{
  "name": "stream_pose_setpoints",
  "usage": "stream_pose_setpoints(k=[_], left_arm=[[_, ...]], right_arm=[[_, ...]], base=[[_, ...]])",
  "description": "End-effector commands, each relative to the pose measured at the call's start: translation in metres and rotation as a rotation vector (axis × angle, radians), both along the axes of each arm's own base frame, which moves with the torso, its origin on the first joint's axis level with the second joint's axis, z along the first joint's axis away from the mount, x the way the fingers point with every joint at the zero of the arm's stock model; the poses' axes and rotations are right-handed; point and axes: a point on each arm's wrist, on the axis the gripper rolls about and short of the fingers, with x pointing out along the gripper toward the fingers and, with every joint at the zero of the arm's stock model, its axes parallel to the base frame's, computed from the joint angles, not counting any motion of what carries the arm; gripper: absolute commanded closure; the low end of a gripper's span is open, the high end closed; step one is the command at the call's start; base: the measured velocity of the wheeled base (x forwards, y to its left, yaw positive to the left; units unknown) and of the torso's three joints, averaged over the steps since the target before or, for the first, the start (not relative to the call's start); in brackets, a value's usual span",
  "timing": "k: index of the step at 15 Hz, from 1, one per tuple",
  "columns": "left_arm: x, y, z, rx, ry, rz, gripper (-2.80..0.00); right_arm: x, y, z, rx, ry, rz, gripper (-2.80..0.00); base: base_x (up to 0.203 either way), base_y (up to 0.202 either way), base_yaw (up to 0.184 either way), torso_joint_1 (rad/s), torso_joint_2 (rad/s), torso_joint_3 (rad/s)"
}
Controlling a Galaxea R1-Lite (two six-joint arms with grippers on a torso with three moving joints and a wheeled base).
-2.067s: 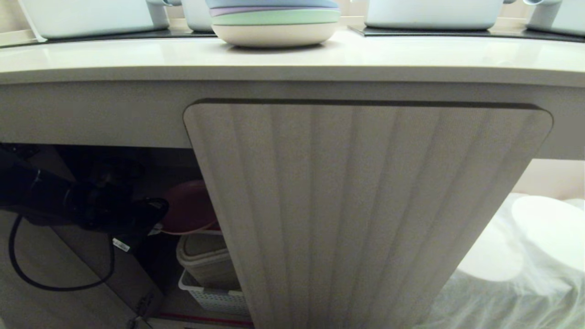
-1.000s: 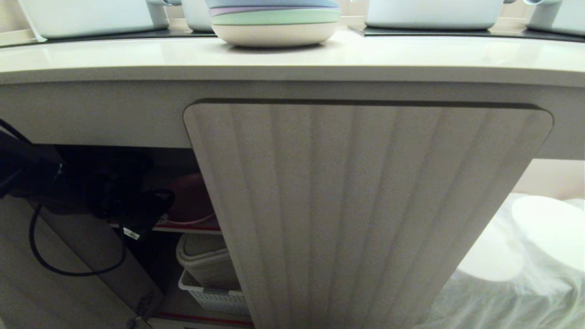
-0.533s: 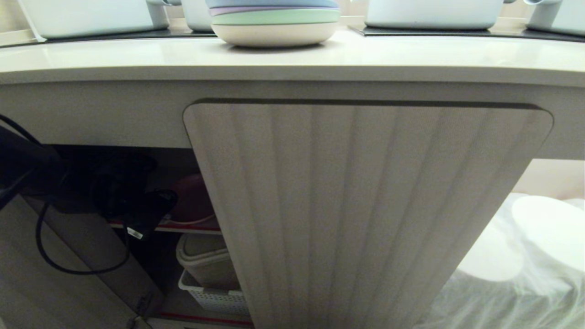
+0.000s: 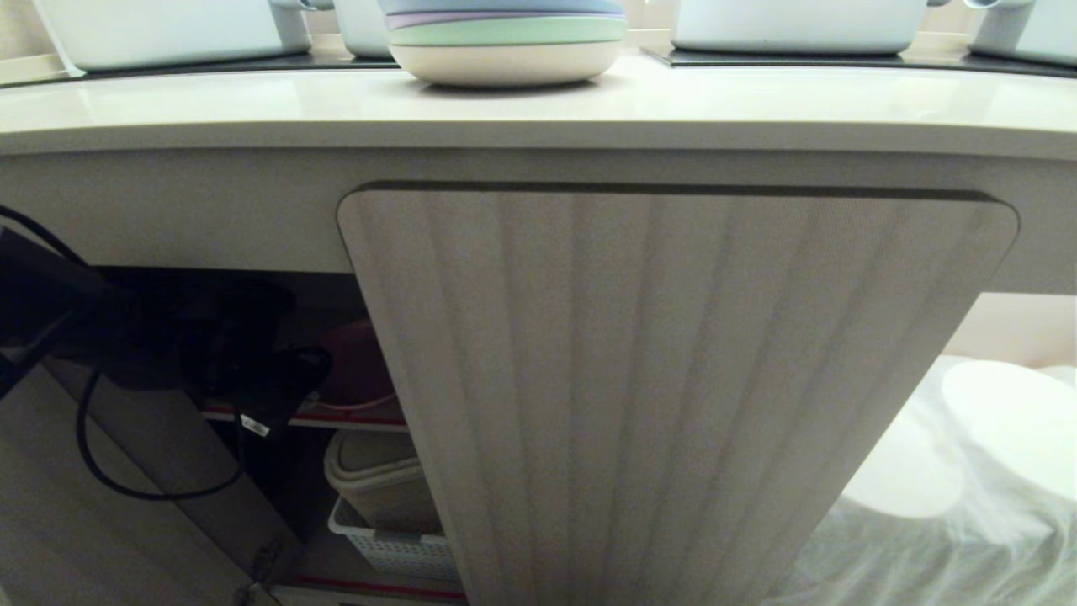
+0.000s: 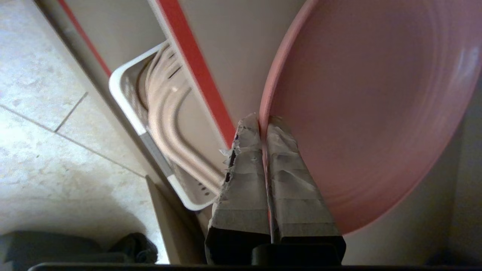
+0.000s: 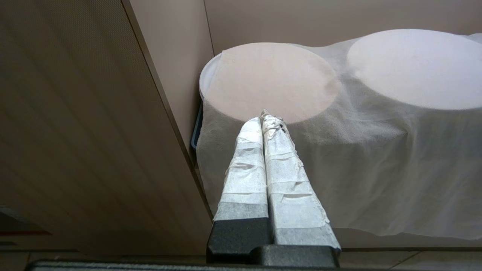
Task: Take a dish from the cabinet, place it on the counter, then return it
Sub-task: Put it back into the cabinet
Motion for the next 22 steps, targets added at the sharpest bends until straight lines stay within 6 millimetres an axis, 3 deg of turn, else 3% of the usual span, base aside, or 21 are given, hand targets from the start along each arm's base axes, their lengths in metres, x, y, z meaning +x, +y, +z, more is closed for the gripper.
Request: stream_pose_setpoints(k=[1,22], left_arm=[[0.004,0.000,0.002,-0.003,-0.015,0.006,0.00],[0.014,-0.010,0.001,0.014,-0.030,0.011,0.00]], right_arm=[[0.000,0.000,0.000,0.000,0.000,0.000,0.00],[0.000,0.000,0.000,0.000,0.000,0.000,0.00]], base=[[0.000,0.000,0.000,0.000,0.00,0.000],[0.000,0.000,0.000,0.000,0.00,0.000]])
